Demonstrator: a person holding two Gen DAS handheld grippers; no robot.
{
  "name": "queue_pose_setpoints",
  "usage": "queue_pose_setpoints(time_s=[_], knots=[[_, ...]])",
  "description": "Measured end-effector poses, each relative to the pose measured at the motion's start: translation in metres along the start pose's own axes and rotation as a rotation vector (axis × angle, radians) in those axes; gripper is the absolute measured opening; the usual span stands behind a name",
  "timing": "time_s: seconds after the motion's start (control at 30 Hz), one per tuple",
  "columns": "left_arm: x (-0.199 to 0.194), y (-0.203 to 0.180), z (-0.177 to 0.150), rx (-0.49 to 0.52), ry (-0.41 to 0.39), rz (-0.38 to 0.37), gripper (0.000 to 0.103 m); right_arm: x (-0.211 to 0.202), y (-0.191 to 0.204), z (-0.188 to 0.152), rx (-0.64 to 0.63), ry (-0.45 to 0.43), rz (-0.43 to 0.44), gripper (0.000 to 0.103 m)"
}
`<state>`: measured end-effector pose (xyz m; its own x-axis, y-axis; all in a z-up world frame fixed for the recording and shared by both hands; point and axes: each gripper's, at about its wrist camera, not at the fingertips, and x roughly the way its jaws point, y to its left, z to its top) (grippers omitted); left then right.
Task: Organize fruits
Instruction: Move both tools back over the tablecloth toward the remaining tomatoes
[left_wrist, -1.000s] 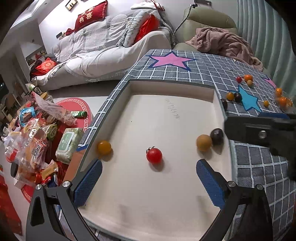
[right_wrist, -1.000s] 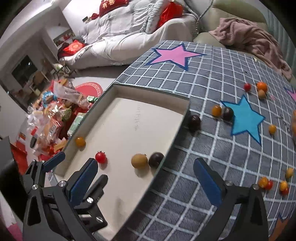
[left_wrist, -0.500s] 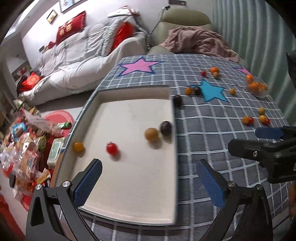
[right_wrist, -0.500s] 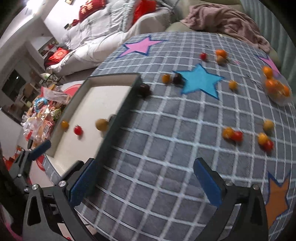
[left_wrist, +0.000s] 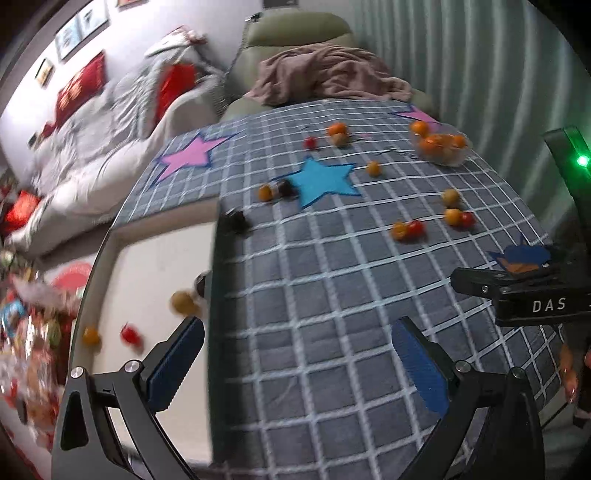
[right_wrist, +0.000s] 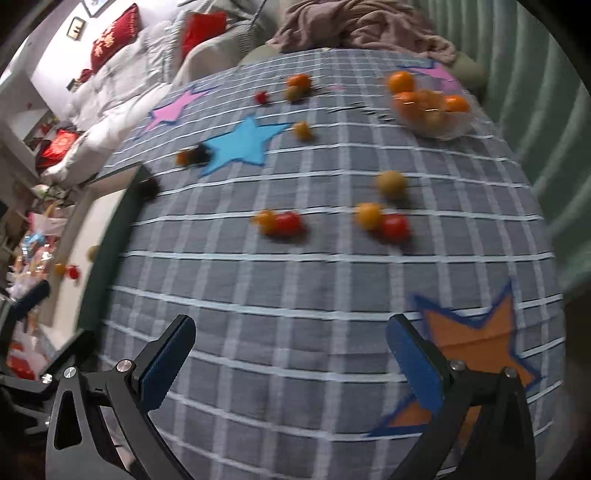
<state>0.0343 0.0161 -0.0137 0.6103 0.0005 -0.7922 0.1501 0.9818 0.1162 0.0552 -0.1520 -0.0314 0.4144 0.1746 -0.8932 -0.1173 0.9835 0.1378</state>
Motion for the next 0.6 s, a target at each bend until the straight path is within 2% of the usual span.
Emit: queue_pose_setpoints(time_s=[0.13, 0.33, 0.53, 0.6], knots=[[0.016, -0.028, 0.017, 0.073, -0.012, -0.003, 0.102, 0.002, -0.024, 0.002, 0.007, -0.014, -0.034, 0.103], [0.048, -0.052, 0.031, 0.119, 0.004, 0.002, 0.102, 0.01, -0.054, 0.002, 0.038, -0.024, -0.049, 0.103], [0.073, -0.064, 0.039, 0.13, 0.012, -0.004, 0.101, 0.024, -0.058, 0.011, 0.012, -0.05, -0.056, 0.103], [0.078, -0.066, 0.043, 0.141, 0.004, 0.002, 0.096, 0.028, -0.057, 0.014, 0.002, -0.058, -0.062, 0.103]])
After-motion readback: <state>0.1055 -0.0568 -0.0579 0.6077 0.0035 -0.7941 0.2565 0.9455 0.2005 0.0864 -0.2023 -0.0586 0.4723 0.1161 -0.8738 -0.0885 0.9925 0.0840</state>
